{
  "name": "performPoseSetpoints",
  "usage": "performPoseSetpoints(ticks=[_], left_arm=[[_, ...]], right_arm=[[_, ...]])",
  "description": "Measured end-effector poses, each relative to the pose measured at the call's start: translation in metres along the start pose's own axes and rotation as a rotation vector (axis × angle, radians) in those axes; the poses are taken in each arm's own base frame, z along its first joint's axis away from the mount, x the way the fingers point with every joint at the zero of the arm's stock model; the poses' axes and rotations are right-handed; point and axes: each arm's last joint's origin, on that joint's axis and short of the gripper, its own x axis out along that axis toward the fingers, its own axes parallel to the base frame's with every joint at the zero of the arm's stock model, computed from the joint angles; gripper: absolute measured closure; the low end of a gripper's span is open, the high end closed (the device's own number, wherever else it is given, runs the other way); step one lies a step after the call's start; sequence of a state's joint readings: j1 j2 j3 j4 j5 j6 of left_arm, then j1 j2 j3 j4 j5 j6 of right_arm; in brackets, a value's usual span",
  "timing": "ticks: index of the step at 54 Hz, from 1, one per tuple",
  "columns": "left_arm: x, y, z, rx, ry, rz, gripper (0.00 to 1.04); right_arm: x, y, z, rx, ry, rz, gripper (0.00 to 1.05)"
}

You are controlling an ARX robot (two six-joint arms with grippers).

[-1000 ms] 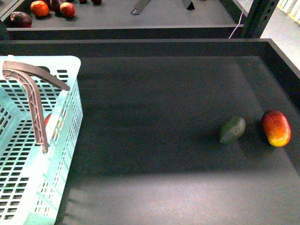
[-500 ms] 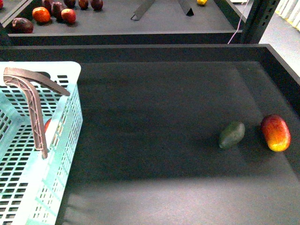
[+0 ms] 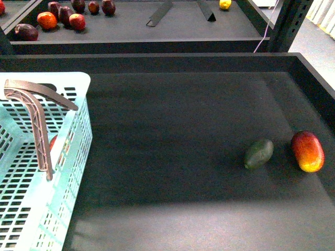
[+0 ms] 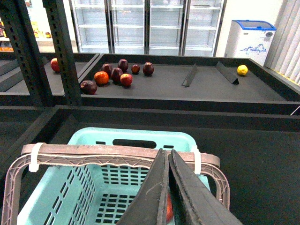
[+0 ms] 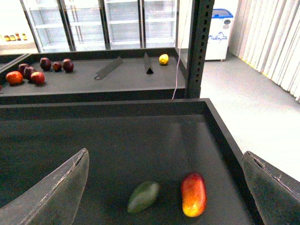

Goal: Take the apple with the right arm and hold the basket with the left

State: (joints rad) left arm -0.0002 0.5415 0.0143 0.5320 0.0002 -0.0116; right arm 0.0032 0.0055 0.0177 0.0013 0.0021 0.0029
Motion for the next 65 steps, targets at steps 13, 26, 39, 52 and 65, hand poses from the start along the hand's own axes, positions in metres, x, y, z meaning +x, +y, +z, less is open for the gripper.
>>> performPoseSetpoints(ticks=[13,26,39,52,65], left_arm=[[-0.008,0.0,0.002,0.0,-0.008,0.0,1.01],[-0.015,0.0,0.003,0.0,-0.011,0.0,1.01],[-0.021,0.0,0.003,0.0,-0.011,0.0,1.01],[-0.028,0.0,0.0,0.0,0.012,0.0,1.01],[-0.035,0.0,0.0,0.001,-0.006,0.0,1.01]], right_arm=[[0.0,0.0,0.0,0.0,0.0,0.0,0.09],[0.0,0.0,0.0,0.0,0.0,0.0,0.09],[0.0,0.0,0.0,0.0,0.0,0.0,0.09],[0.0,0.0,0.0,0.0,0.0,0.0,0.09],[0.0,0.0,0.0,0.0,0.0,0.0,0.09]])
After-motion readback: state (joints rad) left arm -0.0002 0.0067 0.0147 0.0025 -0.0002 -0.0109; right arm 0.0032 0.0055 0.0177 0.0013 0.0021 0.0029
